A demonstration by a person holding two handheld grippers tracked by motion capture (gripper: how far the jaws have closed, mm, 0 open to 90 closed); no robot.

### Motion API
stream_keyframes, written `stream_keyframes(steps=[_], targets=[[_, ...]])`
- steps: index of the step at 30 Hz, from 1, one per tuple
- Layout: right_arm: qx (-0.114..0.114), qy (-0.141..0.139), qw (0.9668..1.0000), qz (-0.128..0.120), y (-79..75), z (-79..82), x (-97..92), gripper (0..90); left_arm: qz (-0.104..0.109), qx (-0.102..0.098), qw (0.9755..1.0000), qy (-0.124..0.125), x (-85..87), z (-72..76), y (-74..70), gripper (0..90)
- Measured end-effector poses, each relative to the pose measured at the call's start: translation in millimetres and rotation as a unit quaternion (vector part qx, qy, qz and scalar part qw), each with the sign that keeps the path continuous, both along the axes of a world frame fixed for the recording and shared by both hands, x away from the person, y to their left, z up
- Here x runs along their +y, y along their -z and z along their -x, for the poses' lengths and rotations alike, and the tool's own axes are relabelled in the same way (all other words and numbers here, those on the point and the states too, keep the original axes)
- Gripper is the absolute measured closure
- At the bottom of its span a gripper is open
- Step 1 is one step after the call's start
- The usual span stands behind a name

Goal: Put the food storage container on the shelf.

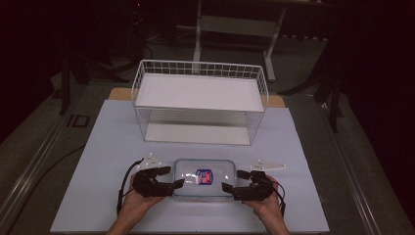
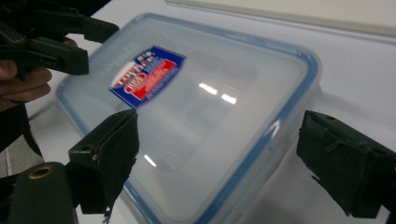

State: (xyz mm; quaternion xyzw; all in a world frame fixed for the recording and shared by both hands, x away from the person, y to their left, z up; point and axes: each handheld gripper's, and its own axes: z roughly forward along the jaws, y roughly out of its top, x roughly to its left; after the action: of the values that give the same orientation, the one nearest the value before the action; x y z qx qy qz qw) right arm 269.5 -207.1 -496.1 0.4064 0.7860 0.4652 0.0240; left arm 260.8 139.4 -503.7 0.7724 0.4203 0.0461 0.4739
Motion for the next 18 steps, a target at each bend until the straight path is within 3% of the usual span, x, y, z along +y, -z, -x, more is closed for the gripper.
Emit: stream_keyframes(steps=[11, 18], targets=[[0.025, -0.003, 0.9997, -0.008, 8.8, -2.3, -1.1, 12.7, 0.036, 0.031, 0.9989, 0.005, 1.8, -6.4, 7.1, 21.0], [0.047, -0.009, 0.9986, -0.025, 12.6, -3.1, -2.3, 13.1, 0.059, 0.064, 0.9961, 0.015, 3.9, -10.0, 12.2, 20.3]])
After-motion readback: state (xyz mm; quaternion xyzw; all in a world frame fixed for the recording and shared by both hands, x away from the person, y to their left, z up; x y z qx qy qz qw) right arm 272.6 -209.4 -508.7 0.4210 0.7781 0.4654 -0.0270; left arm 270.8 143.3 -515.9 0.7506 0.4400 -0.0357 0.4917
